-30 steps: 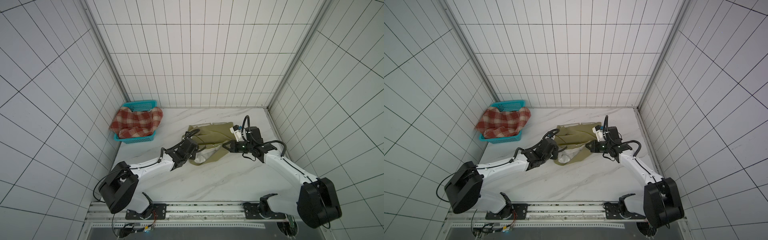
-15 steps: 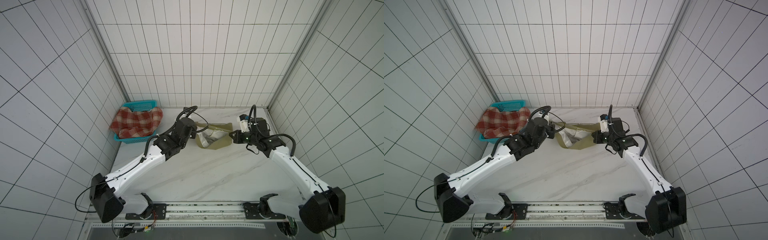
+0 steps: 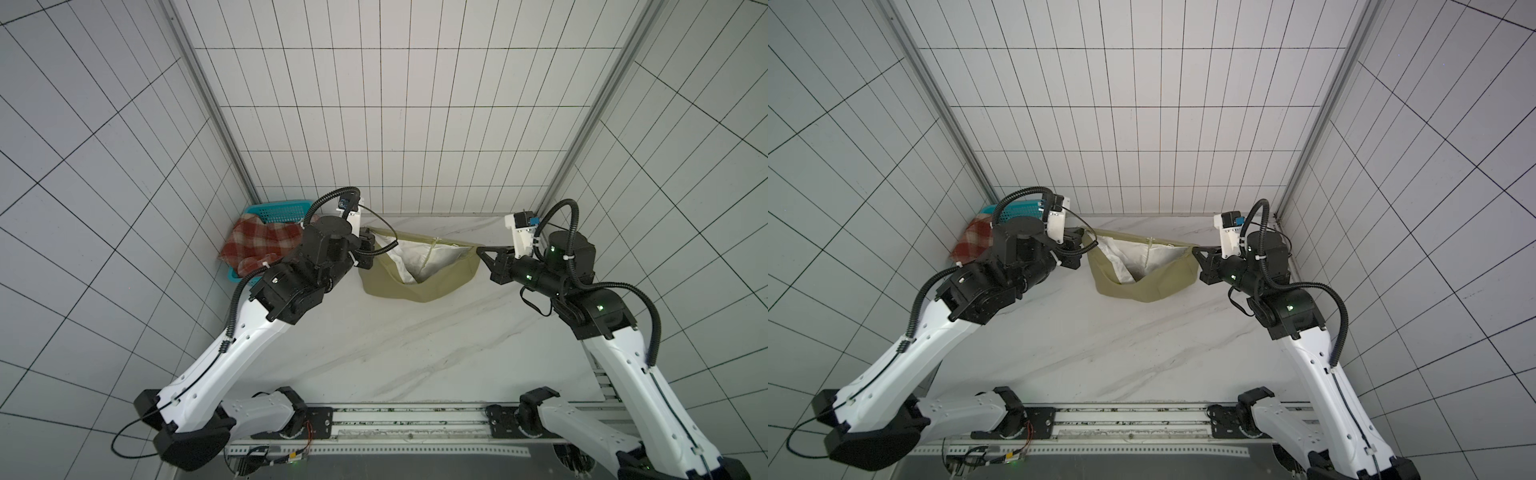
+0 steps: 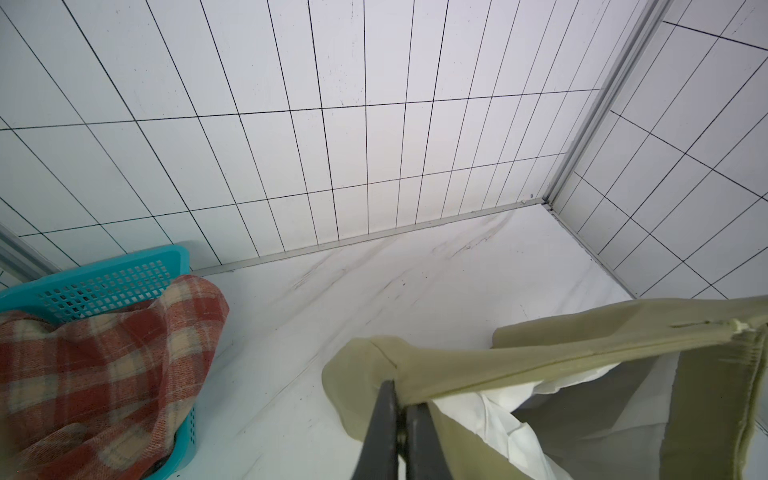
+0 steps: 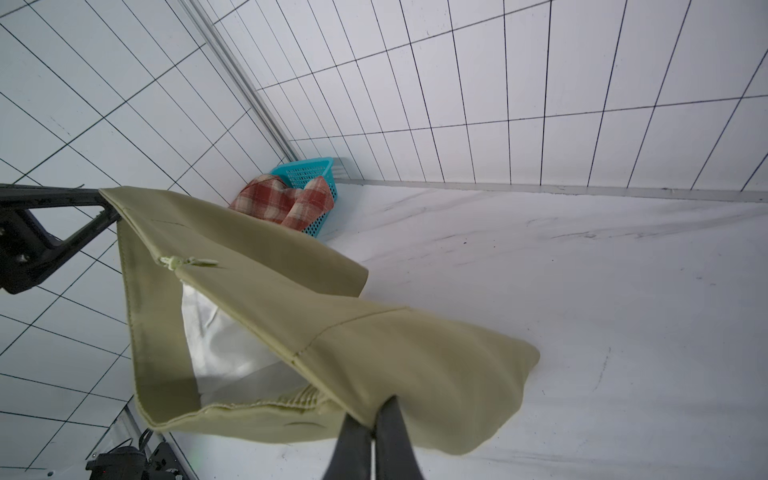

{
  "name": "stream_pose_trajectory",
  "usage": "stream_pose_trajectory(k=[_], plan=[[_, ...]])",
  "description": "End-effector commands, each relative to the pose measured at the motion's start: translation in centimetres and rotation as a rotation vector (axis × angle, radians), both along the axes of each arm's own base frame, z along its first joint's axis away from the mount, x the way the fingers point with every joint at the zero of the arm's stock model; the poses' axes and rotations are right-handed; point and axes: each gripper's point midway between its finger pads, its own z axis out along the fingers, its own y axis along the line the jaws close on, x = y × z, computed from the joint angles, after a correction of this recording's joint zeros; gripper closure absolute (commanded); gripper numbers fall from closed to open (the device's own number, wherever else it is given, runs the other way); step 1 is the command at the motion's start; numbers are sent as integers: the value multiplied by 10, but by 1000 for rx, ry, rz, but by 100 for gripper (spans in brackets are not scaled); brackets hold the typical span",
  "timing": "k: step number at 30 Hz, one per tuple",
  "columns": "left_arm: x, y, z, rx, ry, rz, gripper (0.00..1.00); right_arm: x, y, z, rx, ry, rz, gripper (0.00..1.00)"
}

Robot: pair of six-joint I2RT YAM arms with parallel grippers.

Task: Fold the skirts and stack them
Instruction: 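Lift the skirt hem high and carry it toward the far edge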

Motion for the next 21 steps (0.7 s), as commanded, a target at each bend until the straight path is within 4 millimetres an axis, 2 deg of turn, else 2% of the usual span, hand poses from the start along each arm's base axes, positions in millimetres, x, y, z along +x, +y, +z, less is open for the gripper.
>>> stream_pose_trajectory(k=[1, 5, 8, 11, 13, 15, 17, 19, 21], plan=[[14, 61, 24, 51, -56, 230, 100, 17, -31, 14, -74, -7, -165, 100], [50, 70, 37, 41, -72, 254, 100, 56, -33, 18, -128, -36, -218, 100], [87, 75, 39, 40, -70, 274, 100, 97, -36, 14, -166, -31, -263, 100], [126, 78, 45, 33, -78, 291, 100, 140, -50, 10, -172, -7, -303, 100], [151, 81, 56, 19, -93, 304, 100, 166, -65, 19, -160, -19, -333, 100], [168, 83, 70, 2, -121, 315, 100, 185, -78, 37, -141, -49, -355, 100], [176, 83, 86, -16, -153, 317, 100, 193, -88, 60, -129, -83, -373, 100], [174, 84, 102, -35, -190, 315, 100, 191, -90, 80, -133, -123, -378, 100], [168, 83, 104, -53, -201, 305, 100, 185, -89, 82, -132, -130, -365, 100]])
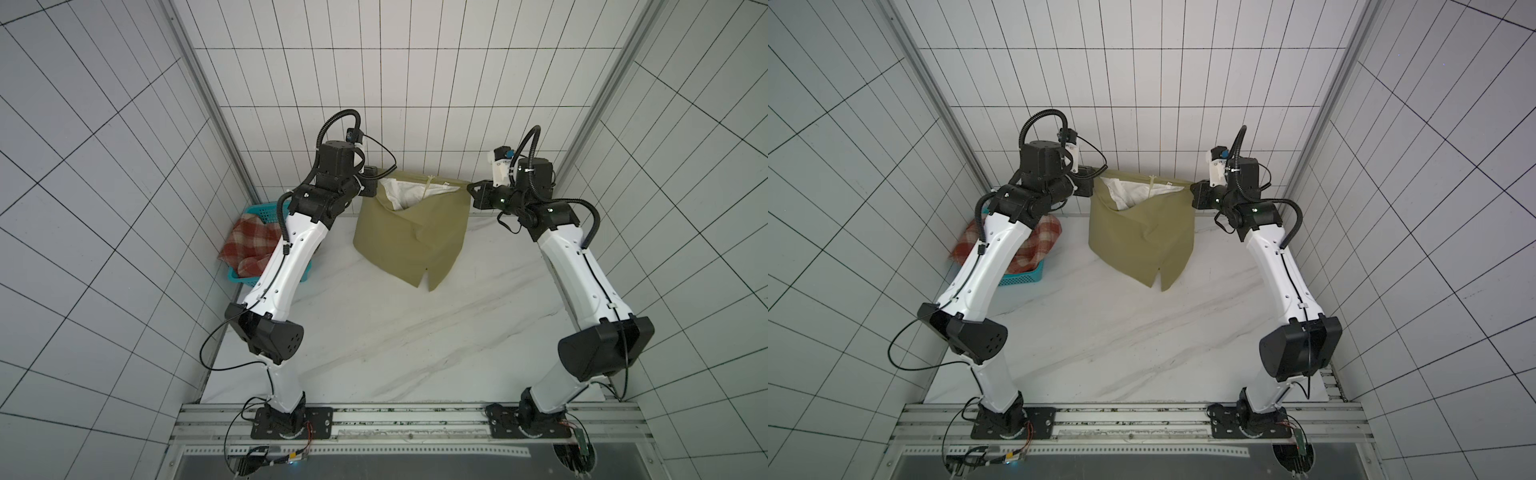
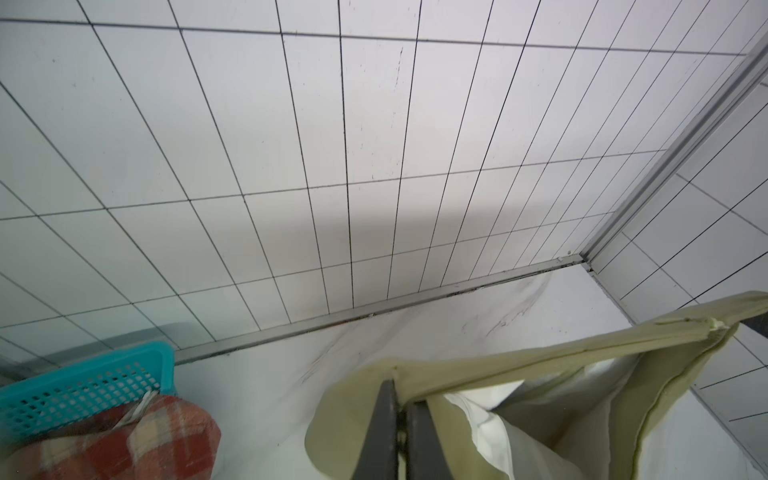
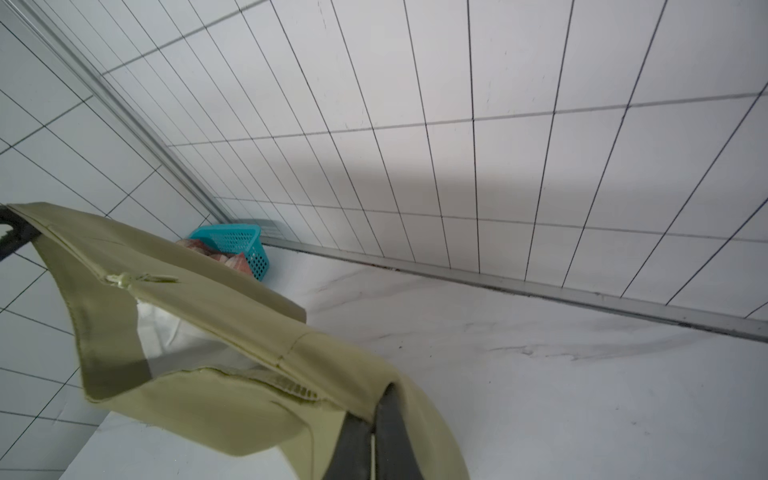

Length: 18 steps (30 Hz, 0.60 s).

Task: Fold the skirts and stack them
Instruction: 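Lift the skirt hem high and carry it toward the far edge, then lay the skirt flat on the table and release both grippers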

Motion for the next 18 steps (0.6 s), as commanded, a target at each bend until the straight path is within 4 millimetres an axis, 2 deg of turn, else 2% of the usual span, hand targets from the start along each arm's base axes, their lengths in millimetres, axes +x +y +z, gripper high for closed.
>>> stream_pose_trajectory(k=[1, 3, 5, 7, 8, 10, 13, 14, 15, 17, 18], plan=[[-16, 89, 67, -23, -175, 274, 100, -13, -71, 38, -50, -61, -229, 100], [-27, 86, 46, -40, -146, 244, 100, -23, -66, 10, -32, -15, -212, 100], [-42, 82, 10, -56, -98, 214, 100, -36, -61, -34, -10, 47, -200, 100], [-59, 76, -44, -73, -23, 169, 100, -55, -53, -87, 17, 105, -193, 100], [-70, 73, -63, -94, 3, 149, 100, -65, -49, -116, 20, 144, -185, 100], [-94, 66, -130, -117, 118, 120, 100, -92, -42, -178, 19, 247, -192, 100], [-128, 61, -216, -118, 276, 119, 100, -136, -37, -255, 40, 375, -205, 100], [-140, 60, -240, -114, 329, 119, 100, -148, -37, -271, 49, 399, -212, 93], [-152, 58, -263, -113, 385, 117, 100, -162, -38, -284, 62, 418, -217, 80], [-176, 61, -297, -102, 494, 140, 74, -181, -38, -294, 83, 413, -228, 62], [-187, 62, -310, -97, 538, 145, 69, -188, -37, -293, 98, 400, -224, 55]])
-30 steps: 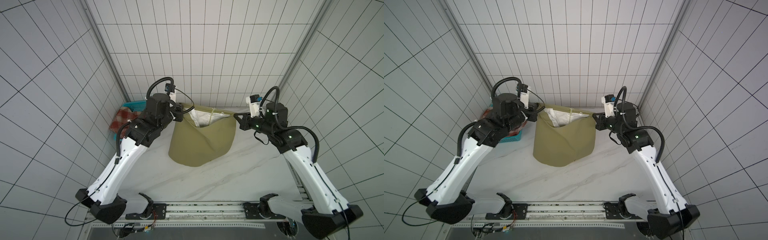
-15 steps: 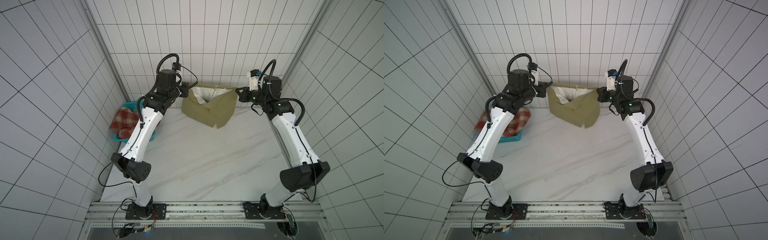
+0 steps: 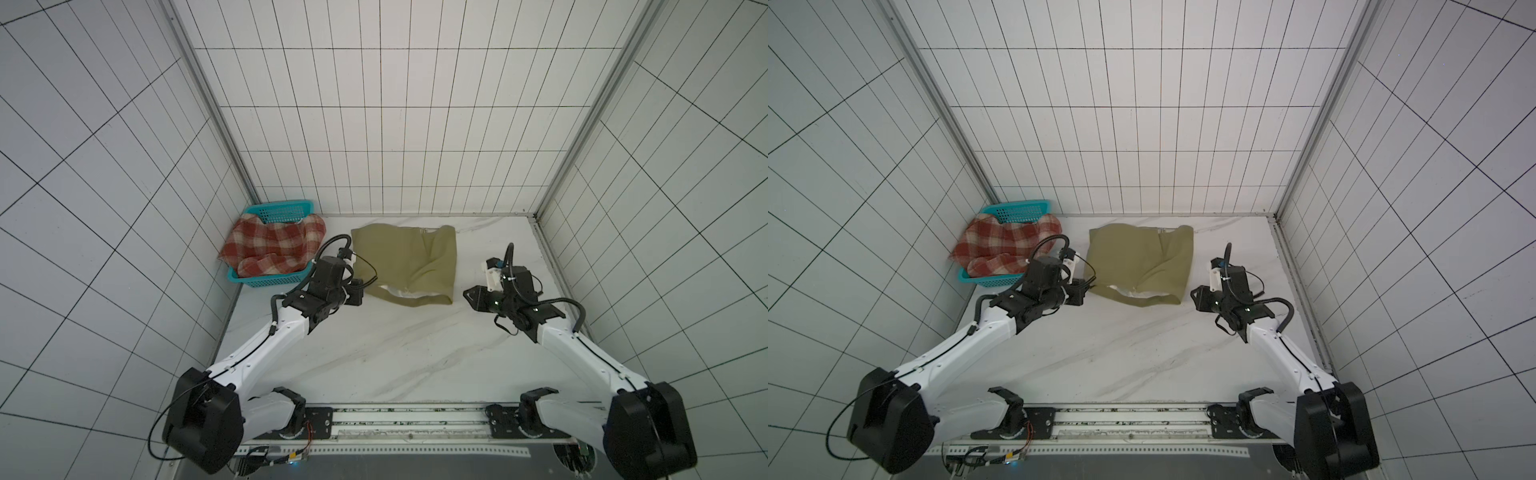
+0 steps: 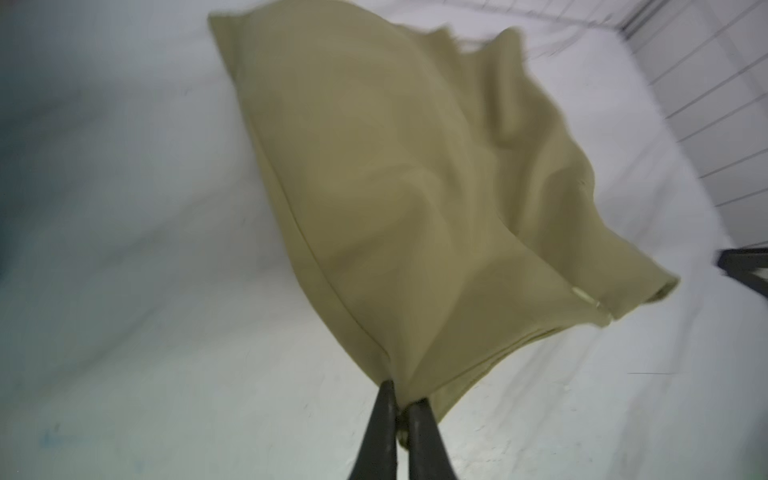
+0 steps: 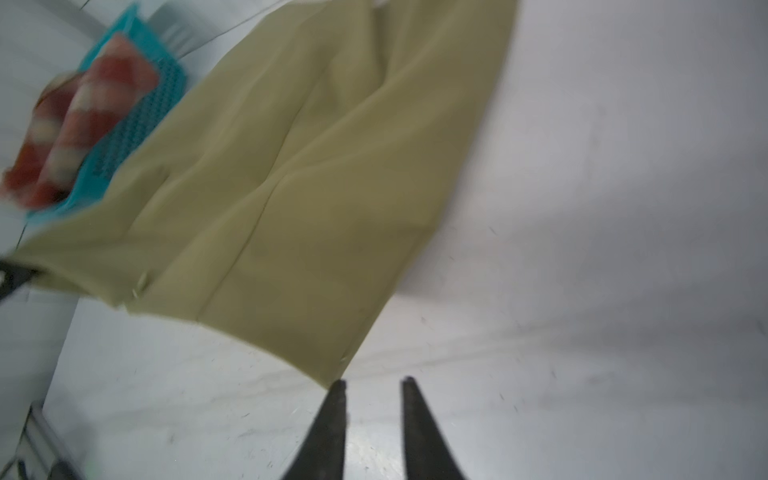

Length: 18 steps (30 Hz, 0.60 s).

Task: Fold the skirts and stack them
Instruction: 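Lay the skirt flat on the table and release both grippers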

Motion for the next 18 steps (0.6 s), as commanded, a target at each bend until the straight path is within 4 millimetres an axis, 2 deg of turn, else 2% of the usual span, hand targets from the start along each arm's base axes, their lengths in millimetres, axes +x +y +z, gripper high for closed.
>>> stream_pose_trajectory(k=[1, 5, 7, 13, 18], plan=[[-9, 15, 1, -25, 0, 134, 63, -6, -15, 10, 27, -108, -130, 52], [-25, 11, -1, -76, 28, 117, 51, -11, -13, 22, 32, -146, -121, 48], [-30, 9, -1, -78, 49, 102, 50, -9, -8, 19, 34, -131, -96, 45], [-25, 5, -22, -63, 107, 107, 51, -1, 18, -15, 32, -41, -18, 44], [-11, -1, -42, -49, 151, 125, 59, 1, 35, -41, 46, 21, 25, 44]])
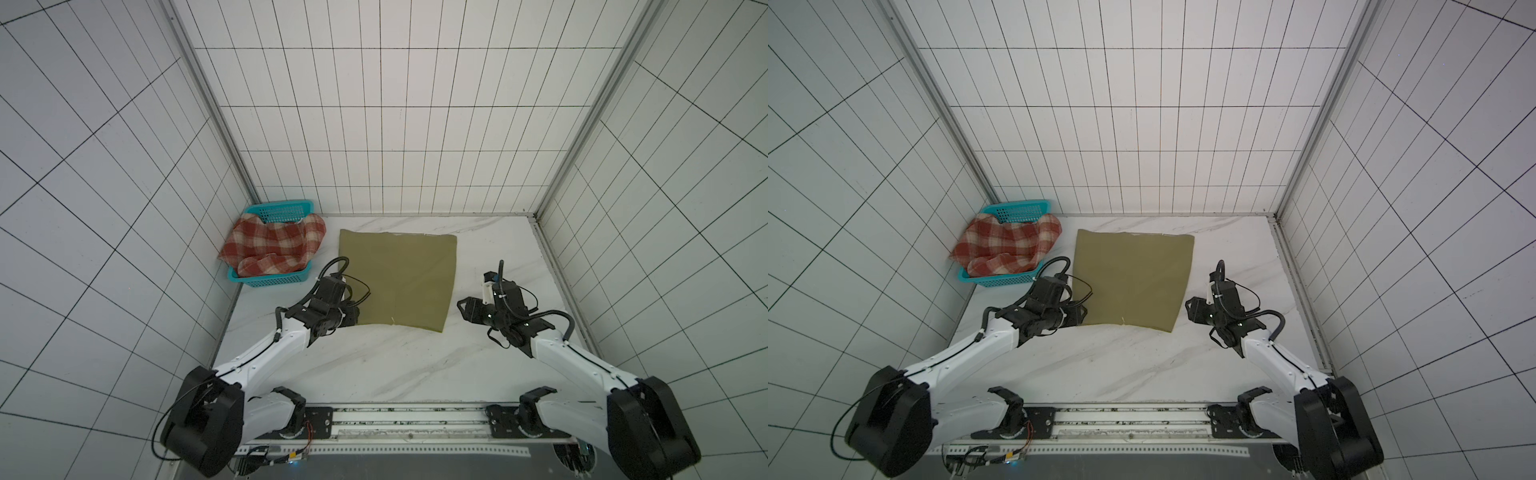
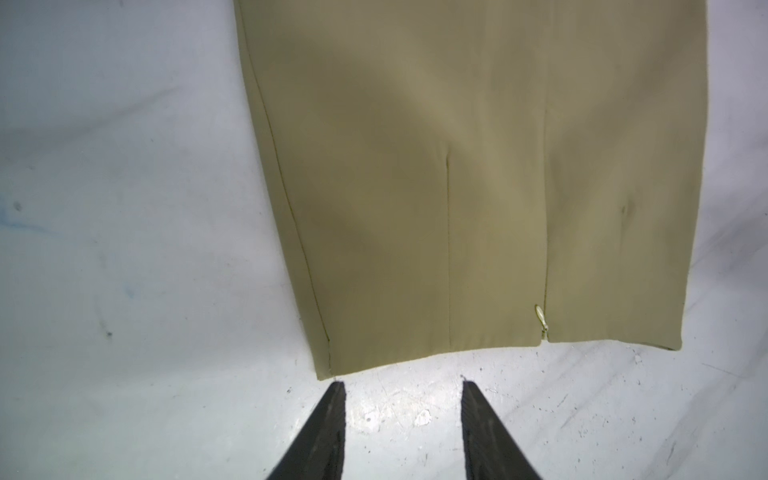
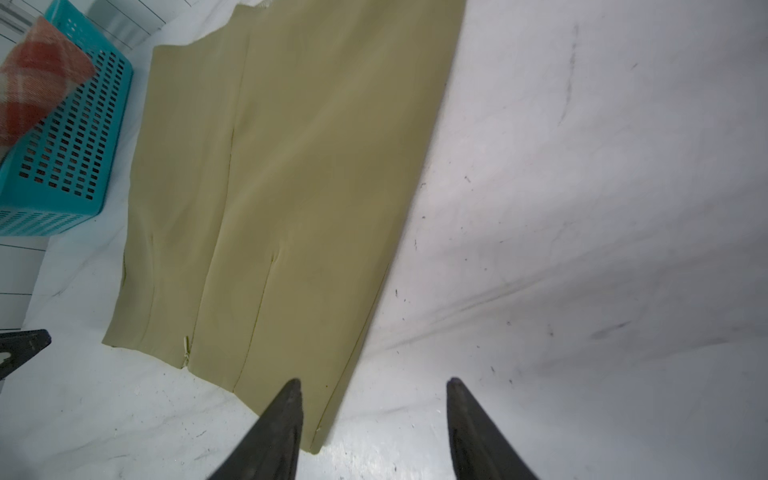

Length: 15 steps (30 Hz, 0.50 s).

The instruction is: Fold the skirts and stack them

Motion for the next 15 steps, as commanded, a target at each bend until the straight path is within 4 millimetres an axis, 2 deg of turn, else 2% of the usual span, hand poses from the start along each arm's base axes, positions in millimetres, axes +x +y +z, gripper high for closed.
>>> stream_pose_trajectory(k=[1, 7, 11, 15], plan=[[19, -10, 6, -36, -35, 16, 59, -2, 13, -15, 37, 14, 29, 45], [29, -11, -5, -29, -37, 44, 68, -3, 25, -35, 61, 62, 55, 47], [32, -12, -12, -29, -31, 48, 69, -5, 33, -48, 79, 96, 69, 48], [33, -12, -18, -22, -19, 53, 71, -6, 36, -61, 88, 136, 72, 57]])
